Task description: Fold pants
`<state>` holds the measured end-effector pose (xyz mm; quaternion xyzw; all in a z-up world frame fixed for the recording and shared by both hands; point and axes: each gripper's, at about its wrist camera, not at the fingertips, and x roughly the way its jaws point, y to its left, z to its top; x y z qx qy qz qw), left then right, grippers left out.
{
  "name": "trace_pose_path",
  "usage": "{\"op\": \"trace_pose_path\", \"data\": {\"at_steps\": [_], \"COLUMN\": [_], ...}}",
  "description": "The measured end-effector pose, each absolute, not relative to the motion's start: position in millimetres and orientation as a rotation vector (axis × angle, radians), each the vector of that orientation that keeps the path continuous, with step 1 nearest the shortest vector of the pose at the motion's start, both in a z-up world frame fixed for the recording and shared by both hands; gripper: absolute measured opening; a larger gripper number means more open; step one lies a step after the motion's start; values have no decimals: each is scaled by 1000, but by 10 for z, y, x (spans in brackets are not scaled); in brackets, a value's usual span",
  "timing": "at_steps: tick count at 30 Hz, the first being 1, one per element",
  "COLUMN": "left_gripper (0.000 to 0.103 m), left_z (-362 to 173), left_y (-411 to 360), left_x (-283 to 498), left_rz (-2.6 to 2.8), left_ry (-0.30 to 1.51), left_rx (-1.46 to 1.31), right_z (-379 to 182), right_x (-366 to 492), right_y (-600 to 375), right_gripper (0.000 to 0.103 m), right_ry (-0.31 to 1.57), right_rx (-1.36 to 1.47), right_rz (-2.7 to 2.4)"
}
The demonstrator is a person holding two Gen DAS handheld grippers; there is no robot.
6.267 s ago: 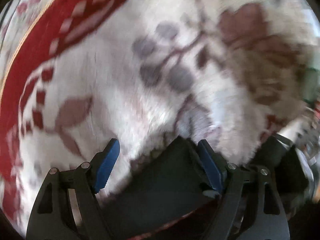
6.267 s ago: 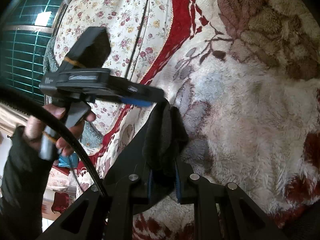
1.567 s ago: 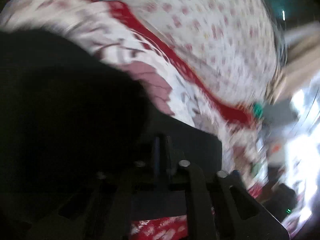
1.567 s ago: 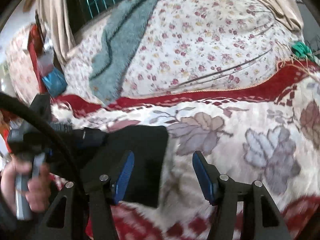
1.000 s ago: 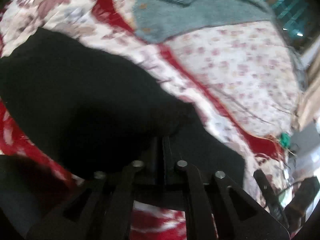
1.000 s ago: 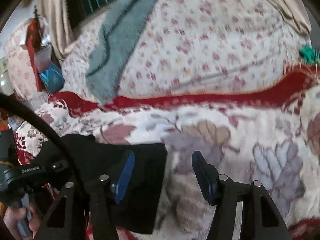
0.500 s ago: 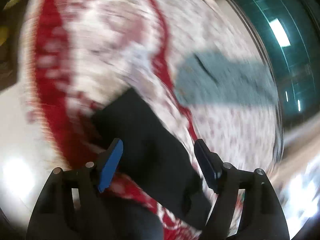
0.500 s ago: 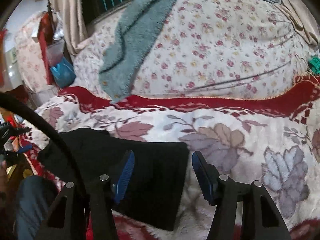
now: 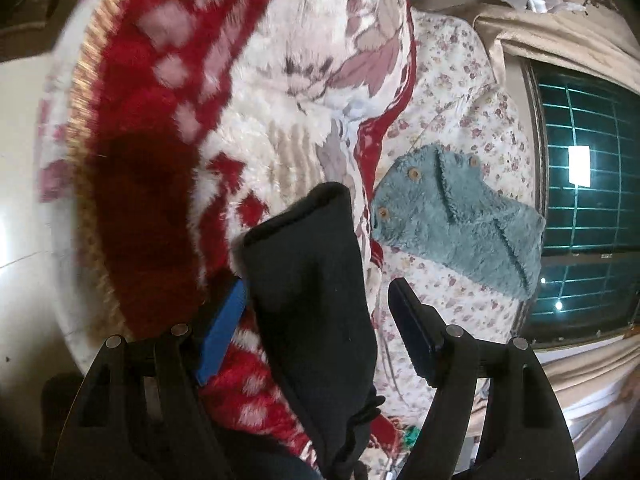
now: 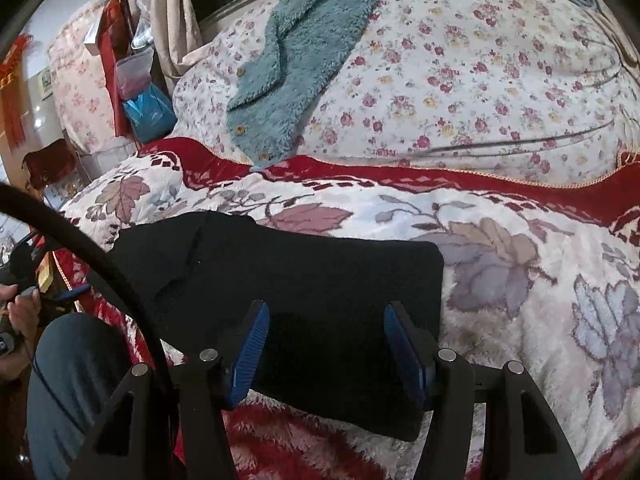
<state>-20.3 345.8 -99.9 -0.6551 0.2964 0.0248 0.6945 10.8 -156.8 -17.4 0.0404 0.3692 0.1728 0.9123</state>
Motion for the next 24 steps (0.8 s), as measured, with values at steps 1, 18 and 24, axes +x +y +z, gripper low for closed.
{"op": "trace_pose_path", "data": {"at_steps": [1, 18, 24], "left_gripper": [73, 19, 17], "left_z": [-1052, -972, -603], "left_y": [3445, 3357, 3232], "left_x": [-173, 177, 131], "left_rz": [42, -71, -43], "left_ry": [670, 674, 673], "left_rx": [-1468, -1347, -1156], "right_z": [-174, -196, -188], "right_x": [107, 119, 118], "right_y": [-1569, -1562, -1561], "right_gripper": [59, 59, 59], "right_ry": [760, 770, 771], "right_rx": [84, 94, 102], "right_rz": [357, 356, 354]}}
